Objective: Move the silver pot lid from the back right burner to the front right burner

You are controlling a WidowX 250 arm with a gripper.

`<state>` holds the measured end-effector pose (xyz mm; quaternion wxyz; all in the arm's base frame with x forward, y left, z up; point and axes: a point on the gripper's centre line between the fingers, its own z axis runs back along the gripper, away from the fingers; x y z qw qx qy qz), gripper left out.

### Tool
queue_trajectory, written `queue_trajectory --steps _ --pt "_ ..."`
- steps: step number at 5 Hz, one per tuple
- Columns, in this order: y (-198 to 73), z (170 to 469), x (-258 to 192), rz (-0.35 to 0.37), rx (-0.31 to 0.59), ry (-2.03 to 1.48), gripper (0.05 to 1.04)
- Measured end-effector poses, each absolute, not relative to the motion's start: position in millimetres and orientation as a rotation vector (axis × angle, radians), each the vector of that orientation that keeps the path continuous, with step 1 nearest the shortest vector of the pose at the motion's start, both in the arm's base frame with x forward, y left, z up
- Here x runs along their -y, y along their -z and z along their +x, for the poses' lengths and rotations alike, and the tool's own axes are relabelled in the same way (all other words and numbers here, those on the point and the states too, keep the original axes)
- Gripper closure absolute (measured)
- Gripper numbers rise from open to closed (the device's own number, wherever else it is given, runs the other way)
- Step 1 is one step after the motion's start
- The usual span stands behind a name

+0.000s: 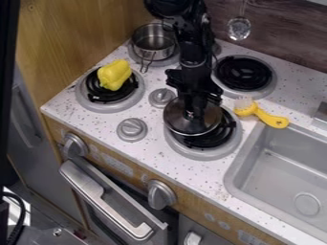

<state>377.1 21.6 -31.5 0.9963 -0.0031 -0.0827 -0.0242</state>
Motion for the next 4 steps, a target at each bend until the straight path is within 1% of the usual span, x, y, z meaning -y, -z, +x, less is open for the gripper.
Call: queue_trajectory --steps 2,3,4 --pt "33 374 -3 0.005 0.15 0.123 0.813" --pt "39 370 2 0.009 0.123 0.139 0.771" --pt "41 367 1 0.021 0.101 0.119 0.467"
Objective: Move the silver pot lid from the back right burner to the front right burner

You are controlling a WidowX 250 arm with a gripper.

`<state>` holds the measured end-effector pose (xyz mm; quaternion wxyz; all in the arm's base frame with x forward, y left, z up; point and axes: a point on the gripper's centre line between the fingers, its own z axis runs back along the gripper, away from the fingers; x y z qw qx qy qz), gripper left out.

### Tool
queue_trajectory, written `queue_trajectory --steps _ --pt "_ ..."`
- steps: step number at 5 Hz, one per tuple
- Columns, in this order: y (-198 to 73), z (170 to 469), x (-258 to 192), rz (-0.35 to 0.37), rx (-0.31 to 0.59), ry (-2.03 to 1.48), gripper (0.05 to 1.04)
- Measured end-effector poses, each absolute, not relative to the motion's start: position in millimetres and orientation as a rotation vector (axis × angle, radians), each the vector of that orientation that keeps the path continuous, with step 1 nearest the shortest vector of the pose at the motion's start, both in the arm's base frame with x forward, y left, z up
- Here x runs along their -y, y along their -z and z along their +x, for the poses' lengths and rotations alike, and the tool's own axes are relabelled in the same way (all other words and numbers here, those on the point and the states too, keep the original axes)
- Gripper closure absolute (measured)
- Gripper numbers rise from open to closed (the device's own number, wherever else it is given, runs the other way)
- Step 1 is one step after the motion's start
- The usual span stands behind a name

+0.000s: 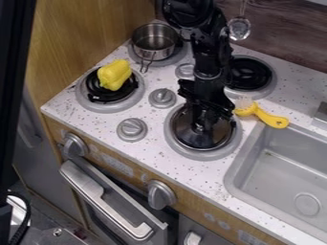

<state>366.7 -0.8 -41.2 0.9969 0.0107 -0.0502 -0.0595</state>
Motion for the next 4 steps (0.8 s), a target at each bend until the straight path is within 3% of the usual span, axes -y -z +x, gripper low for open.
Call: queue_trajectory --steps 1,2,3,4 --pt "42 365 -1 0.029 0.101 0.086 0.172" --pt "28 359 -2 0.037 0.118 0.053 0.081" --pt "-14 360 -3 0.038 0.203 0.023 0.085" --pt "-24 357 2 0.012 0.195 0.004 0.085"
